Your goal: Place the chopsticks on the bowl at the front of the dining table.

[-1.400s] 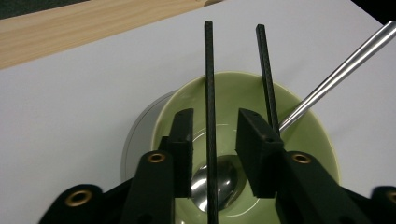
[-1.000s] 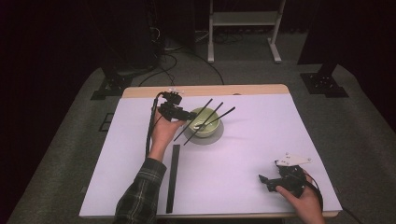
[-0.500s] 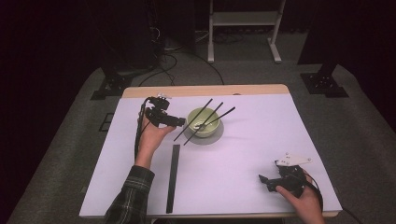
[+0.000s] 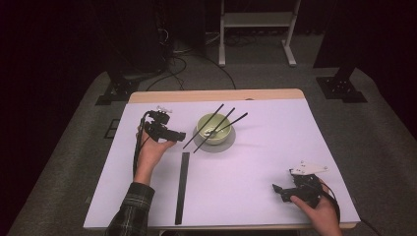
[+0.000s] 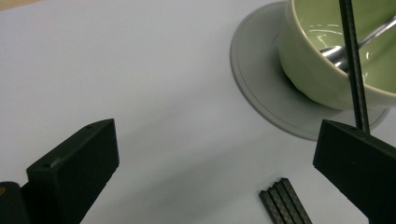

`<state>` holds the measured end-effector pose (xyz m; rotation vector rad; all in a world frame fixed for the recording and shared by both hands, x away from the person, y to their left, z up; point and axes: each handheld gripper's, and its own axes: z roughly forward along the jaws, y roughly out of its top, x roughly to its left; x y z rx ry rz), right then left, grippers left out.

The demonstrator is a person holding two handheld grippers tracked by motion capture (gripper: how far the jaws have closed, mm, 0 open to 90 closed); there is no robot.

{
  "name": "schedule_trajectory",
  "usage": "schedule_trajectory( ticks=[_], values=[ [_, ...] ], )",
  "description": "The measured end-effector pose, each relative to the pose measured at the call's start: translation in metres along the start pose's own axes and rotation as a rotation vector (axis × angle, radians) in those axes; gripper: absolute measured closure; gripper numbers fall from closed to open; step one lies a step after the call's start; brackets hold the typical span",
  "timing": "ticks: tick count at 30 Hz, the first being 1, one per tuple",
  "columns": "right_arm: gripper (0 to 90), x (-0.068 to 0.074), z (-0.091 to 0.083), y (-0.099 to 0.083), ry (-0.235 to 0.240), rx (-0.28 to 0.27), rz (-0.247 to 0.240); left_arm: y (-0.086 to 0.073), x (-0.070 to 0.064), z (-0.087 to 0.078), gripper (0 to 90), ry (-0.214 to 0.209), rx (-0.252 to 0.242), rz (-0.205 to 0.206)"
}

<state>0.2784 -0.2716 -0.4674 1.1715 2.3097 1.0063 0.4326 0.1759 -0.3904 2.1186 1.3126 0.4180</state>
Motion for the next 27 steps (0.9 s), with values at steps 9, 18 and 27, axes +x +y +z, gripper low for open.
schedule_trajectory(
  ticks=[9, 18, 27],
  values=[
    [11.5, 0.000, 0.000, 0.000, 0.000, -0.001, 0.002, -0.016, -0.013, 0.001, 0.0, -0.027, 0.017, 0.011],
    [11.6, 0.000, 0.000, 0.000, 0.000, -0.001, 0.001, -0.021, -0.035, 0.000, 0.0, -0.060, 0.018, 0.044],
    [11.5, 0.000, 0.000, 0.000, 0.000, -0.001, 0.001, -0.021, -0.055, 0.001, 0.0, -0.101, 0.015, 0.066]
  ],
)
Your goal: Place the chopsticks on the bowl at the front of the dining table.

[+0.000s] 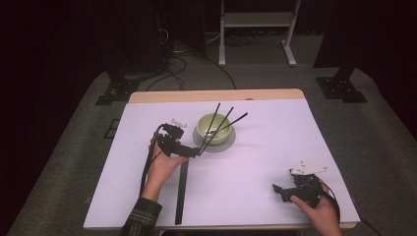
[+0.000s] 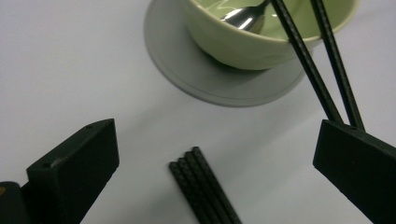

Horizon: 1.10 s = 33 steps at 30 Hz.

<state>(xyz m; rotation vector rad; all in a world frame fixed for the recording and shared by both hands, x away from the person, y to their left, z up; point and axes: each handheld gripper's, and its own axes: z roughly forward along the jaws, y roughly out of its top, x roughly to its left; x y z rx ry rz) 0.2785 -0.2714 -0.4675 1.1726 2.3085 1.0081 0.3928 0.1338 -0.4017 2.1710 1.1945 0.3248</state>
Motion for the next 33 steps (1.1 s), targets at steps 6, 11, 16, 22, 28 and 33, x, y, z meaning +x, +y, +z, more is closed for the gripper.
schedule_trajectory(
  ticks=[6, 11, 16, 22, 28, 33],
  values=[
    [11.6, 0.000, 0.000, 0.000, 0.000, 0.000, -0.001, 0.004, 0.004, -0.004, 0.0, 0.014, -0.006, -0.004],
    [11.5, 0.000, 0.000, 0.000, 0.000, 0.000, -0.001, 0.020, 0.010, -0.016, 0.0, 0.021, -0.050, -0.016],
    [11.6, 0.000, 0.000, 0.000, 0.000, 0.001, 0.000, 0.040, 0.013, -0.017, 0.0, -0.003, -0.073, -0.025],
    [11.6, 0.000, 0.000, 0.000, 0.000, 0.000, -0.001, 0.065, 0.013, -0.003, 0.0, -0.034, -0.084, -0.026],
    [11.6, 0.000, 0.000, 0.000, 0.001, 0.000, 0.000, 0.088, 0.008, 0.014, 0.0, -0.054, -0.108, -0.025],
    [11.6, 0.000, 0.000, 0.000, 0.000, 0.000, -0.001, 0.105, 0.006, 0.030, 0.0, -0.075, -0.126, -0.024]
  ],
)
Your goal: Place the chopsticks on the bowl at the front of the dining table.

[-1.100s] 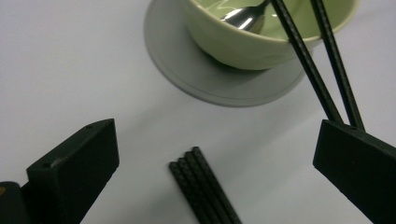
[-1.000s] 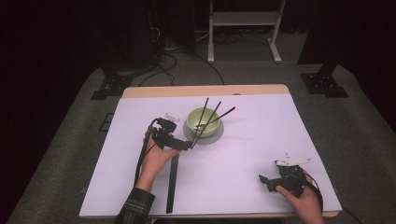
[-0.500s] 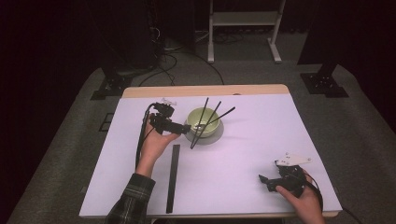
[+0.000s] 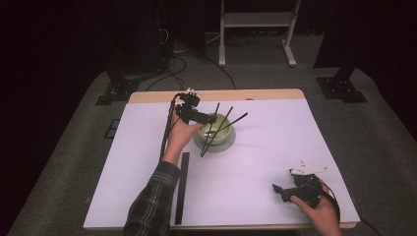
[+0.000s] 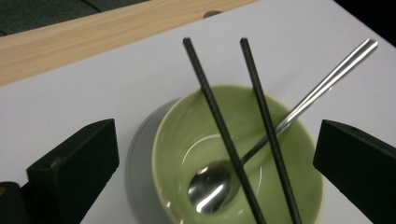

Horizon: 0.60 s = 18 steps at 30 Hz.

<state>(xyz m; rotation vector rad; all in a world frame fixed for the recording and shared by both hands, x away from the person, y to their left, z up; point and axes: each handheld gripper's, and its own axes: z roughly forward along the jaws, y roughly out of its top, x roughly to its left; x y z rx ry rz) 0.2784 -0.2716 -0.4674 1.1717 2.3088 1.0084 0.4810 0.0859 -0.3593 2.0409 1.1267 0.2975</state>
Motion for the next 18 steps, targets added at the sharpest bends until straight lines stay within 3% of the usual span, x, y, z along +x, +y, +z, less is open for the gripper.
schedule_trajectory(
  ticks=[9, 12, 18],
  values=[
    [11.6, 0.000, 0.000, 0.000, 0.000, 0.000, 0.001, 0.019, -0.001, 0.026, 0.0, -0.002, -0.018, 0.005],
    [11.6, 0.000, 0.000, 0.000, 0.000, 0.000, 0.001, 0.024, -0.001, 0.037, 0.0, 0.010, -0.002, 0.018],
    [11.6, 0.000, 0.000, 0.000, -0.001, -0.001, -0.001, 0.029, -0.002, 0.057, 0.0, -0.008, 0.013, 0.010]
  ],
)
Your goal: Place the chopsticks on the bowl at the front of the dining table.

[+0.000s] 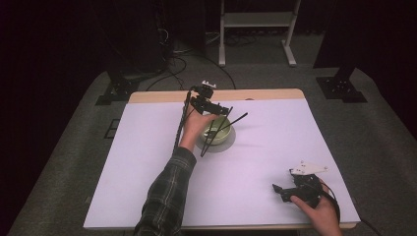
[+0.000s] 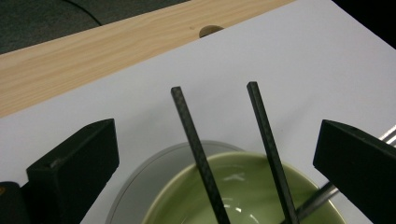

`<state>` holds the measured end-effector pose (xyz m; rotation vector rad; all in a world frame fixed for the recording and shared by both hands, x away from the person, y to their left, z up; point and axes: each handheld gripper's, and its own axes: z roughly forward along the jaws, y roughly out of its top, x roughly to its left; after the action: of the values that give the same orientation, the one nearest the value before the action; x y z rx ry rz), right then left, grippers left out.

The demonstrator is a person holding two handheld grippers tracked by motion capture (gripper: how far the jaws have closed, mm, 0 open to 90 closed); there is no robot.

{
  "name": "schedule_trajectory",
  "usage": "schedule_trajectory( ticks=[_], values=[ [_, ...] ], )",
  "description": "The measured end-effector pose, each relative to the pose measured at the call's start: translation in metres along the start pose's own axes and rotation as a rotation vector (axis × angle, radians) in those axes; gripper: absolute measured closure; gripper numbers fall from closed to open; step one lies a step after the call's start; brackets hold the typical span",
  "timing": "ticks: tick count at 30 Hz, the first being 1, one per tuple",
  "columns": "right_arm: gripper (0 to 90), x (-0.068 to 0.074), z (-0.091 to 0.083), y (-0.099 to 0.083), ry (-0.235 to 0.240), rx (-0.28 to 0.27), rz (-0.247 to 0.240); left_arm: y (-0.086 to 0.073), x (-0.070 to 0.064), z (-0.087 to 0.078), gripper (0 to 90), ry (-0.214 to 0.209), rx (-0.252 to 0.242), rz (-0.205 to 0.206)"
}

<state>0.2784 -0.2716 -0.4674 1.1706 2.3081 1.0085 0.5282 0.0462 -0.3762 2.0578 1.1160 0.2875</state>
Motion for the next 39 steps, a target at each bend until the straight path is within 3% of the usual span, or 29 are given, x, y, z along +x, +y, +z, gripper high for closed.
schedule_trajectory(
  ticks=[9, 17, 28, 39],
  values=[
    [11.6, 0.000, 0.000, 0.000, 0.000, -0.001, -0.001, 0.006, -0.006, 0.019, 0.0, 0.022, 0.041, 0.023],
    [11.6, 0.000, 0.000, 0.000, 0.001, 0.000, 0.000, 0.007, -0.004, 0.025, 0.0, 0.062, 0.074, 0.038],
    [11.6, 0.000, 0.000, 0.000, 0.000, 0.000, -0.001, 0.004, 0.010, 0.025, 0.0, 0.085, 0.081, -0.015],
    [11.6, 0.000, 0.000, 0.000, 0.000, -0.001, -0.001, 0.002, 0.024, 0.016, 0.0, 0.107, 0.082, -0.043]
  ],
)
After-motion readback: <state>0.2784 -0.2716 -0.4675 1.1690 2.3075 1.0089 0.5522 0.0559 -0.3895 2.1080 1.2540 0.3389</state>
